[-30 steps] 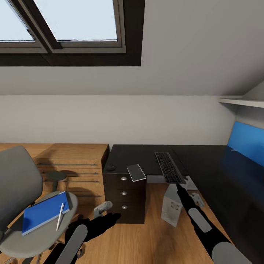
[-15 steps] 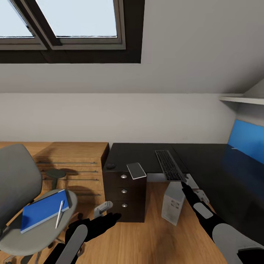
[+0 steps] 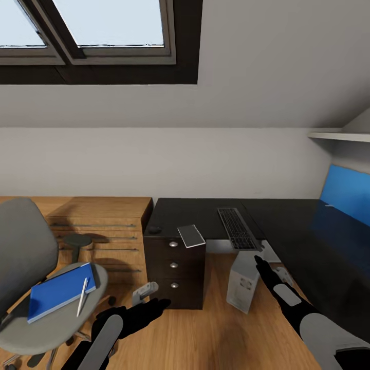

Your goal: In the bedroom, organize the workspace by keeping the computer under the desk, ensuring the monitor is on the desk, placing the keyboard on the desk next to the monitor, placing the mouse on the desk next to the keyboard, moving the folder from the swivel chair onto the desk next to the mouse, stacking the notebook on top of the folder with the pen on top of the notebook, and positioning the swivel chair next to the desk.

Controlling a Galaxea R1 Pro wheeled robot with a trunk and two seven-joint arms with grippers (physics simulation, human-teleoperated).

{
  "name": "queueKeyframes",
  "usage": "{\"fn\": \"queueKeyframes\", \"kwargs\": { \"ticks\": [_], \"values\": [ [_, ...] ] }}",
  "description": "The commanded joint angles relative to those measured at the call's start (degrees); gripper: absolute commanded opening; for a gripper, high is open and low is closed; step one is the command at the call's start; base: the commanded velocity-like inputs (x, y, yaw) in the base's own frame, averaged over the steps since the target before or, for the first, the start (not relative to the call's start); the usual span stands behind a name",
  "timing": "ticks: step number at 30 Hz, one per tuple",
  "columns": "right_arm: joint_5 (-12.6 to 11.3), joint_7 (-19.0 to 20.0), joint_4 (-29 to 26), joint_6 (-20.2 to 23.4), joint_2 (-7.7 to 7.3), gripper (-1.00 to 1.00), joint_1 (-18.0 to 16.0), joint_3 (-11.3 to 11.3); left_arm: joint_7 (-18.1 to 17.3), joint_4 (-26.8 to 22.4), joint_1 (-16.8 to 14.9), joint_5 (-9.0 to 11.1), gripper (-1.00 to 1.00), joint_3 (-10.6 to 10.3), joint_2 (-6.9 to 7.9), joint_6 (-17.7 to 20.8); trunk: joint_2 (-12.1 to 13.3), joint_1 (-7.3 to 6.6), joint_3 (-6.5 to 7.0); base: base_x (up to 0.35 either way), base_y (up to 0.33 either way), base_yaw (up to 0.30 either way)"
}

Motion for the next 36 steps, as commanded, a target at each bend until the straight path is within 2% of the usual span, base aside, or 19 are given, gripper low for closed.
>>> {"fn": "queueKeyframes", "kwargs": {
  "ticks": [1, 2, 5, 9, 12, 20, 23, 36],
  "values": [
    [-2.6, 0.2, 0.1, 1.2, -0.85, 1.0, 0.0, 0.5, 0.5, -0.1, -0.1, 0.7, 1.0, -0.1, 0.06, 0.0, -0.5, 0.22, -0.25, 0.0, 0.0, 0.0],
    [-4.1, 0.3, 0.1, 2.2, -1.24, 1.0, 0.0, 0.5, 0.5, -0.1, -0.1, 0.7, 1.0, -0.1, 0.07, 0.1, -0.9, 0.44, -0.43, 0.0, 0.0, 0.0],
    [-6.5, 0.4, 0.1, 3.8, -1.65, 1.0, 0.0, 0.5, 0.5, -0.1, -0.1, 0.8, 1.0, -0.2, 0.07, 0.2, -2.1, 1.1, -0.97, 0.0, 0.0, 0.0],
    [-8.2, 0.5, 0.0, 4.9, -1.77, 1.0, 0.0, 0.5, 0.4, -2.0, 0.0, 0.9, 1.0, -0.2, 0.16, 0.4, -3.7, 1.98, -1.69, 0.0, 0.0, 0.0],
    [-8.6, 0.6, -0.2, 5.1, -1.68, 1.0, 0.0, 0.6, 0.4, -4.0, 0.1, 1.0, 1.0, -0.2, 0.17, 0.4, -4.9, 2.64, -2.22, 0.0, 0.0, 0.0],
    [-8.7, 0.6, -1.0, 5.1, -1.49, 1.0, 0.0, 0.7, 0.4, -4.3, 0.1, 1.0, 1.0, -0.2, 0.17, 0.4, -8.1, 4.4, -3.66, 0.0, 0.0, 0.0],
    [-8.7, 0.6, -2.9, 5.1, -1.55, 1.0, 0.0, 0.5, 0.4, -4.3, 0.1, 1.0, 1.0, -0.2, 0.17, 0.4, -9.3, 5.06, -4.2, 0.0, 0.0, 0.0],
    [-8.8, 1.0, -3.4, 5.1, -1.54, 1.0, -0.1, 0.6, 0.4, -4.1, 0.1, 0.8, 1.0, -0.2, 0.24, 0.4, -9.3, 5.06, -4.2, 0.0, 0.0, 0.0]
  ]
}}
